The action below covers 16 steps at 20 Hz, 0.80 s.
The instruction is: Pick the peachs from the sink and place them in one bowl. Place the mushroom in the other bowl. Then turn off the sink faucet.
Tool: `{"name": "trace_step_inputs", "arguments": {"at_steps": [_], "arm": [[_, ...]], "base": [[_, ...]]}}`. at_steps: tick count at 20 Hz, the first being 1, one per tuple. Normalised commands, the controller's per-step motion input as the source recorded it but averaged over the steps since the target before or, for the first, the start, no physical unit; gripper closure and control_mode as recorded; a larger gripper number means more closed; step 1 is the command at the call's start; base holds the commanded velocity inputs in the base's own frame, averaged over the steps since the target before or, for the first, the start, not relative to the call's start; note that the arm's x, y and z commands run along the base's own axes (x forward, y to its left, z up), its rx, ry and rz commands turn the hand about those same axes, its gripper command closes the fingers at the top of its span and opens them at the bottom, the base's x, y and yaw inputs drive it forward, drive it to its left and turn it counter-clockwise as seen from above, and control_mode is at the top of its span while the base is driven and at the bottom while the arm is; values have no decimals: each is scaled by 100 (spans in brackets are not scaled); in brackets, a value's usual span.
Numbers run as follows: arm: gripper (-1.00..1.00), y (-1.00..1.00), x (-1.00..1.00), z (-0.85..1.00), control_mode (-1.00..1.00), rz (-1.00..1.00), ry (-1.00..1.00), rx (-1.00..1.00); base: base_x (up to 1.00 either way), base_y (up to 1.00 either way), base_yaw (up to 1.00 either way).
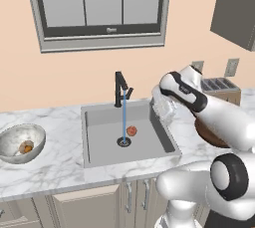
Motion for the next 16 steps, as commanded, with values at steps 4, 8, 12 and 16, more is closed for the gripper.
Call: {"name": "trace_step_inputs", "arguments": {"at_steps": [4, 8, 12, 16], "arm": [[-100, 21, 42, -69, -100, 15, 9, -7], [-100, 1, 41, -64, -100, 7, 6, -1], [-100, 0, 25, -54, -100, 0, 1, 0], [-100, 0, 15, -46, -100, 0, 0, 0]], "base": [[0, 0, 0], [0, 0, 0], [0, 0, 0], [0, 0, 0]]}}
